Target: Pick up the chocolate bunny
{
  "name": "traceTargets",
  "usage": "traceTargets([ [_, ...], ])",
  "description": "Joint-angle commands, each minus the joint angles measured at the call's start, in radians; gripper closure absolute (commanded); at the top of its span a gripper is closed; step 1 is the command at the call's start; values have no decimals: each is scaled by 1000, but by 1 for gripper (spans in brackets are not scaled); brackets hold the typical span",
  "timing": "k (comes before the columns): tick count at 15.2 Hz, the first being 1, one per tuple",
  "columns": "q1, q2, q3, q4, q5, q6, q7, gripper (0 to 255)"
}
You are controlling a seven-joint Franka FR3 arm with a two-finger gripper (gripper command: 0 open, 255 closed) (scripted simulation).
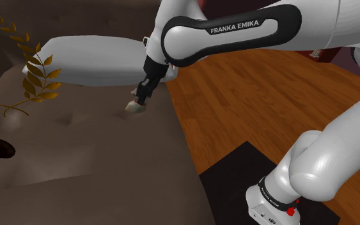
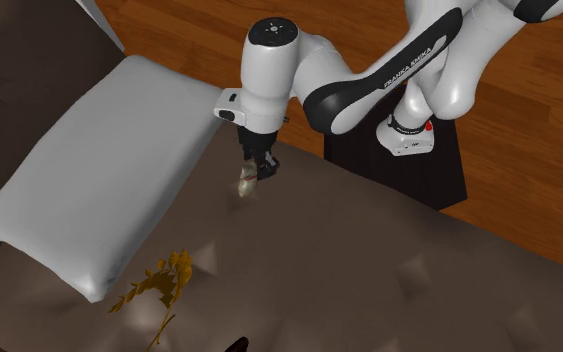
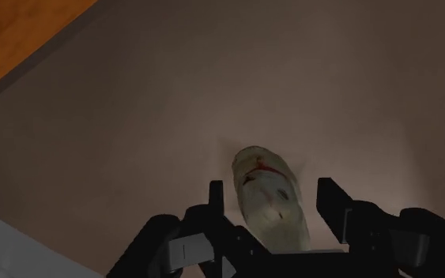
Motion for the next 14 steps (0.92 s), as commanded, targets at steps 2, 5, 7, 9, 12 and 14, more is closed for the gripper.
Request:
traceTargets([
  [2,0,0,0,-2,0,3,0,255],
  [5,0,-1,0,-1,0,1,0,255],
  [7,0,0,0,-1,0,1,1,255],
  [9,0,0,0,-2,0,2,0,255],
  [12,-1,-8,-2,30,-2,-37,5,255],
  [14,-2,-13,-3,51,-4,-64,9,255],
])
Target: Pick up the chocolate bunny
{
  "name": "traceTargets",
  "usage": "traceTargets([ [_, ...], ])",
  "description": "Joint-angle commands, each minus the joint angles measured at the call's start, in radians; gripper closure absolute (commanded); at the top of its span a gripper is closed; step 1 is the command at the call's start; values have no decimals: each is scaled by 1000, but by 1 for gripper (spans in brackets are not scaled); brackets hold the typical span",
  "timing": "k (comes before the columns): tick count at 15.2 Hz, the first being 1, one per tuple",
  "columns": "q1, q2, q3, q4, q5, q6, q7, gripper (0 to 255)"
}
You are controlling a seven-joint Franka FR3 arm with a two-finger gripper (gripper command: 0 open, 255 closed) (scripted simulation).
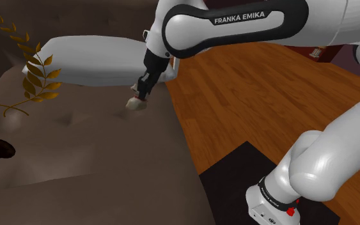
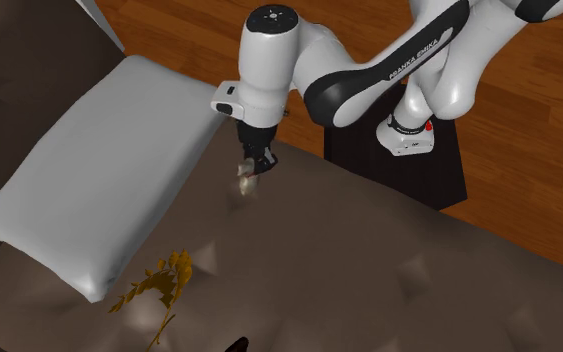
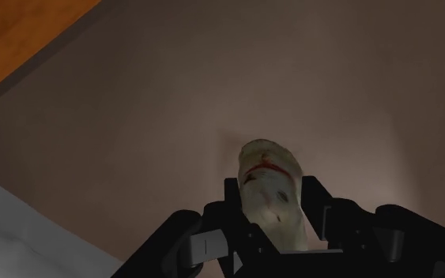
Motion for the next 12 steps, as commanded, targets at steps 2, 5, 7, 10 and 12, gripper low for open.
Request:
traceTargets([
  [2,0,-7,0,34,-3,-40,7,255],
  [5,-1,-11,-2,70,-5,-80,13,255],
  [7,-2,-13,-3,95,-7,-106,17,255],
  [10,-3,-14,-4,134,-10,-146,22,255],
  [12,-3,-14,-4,136,-11,-148,23,255],
])
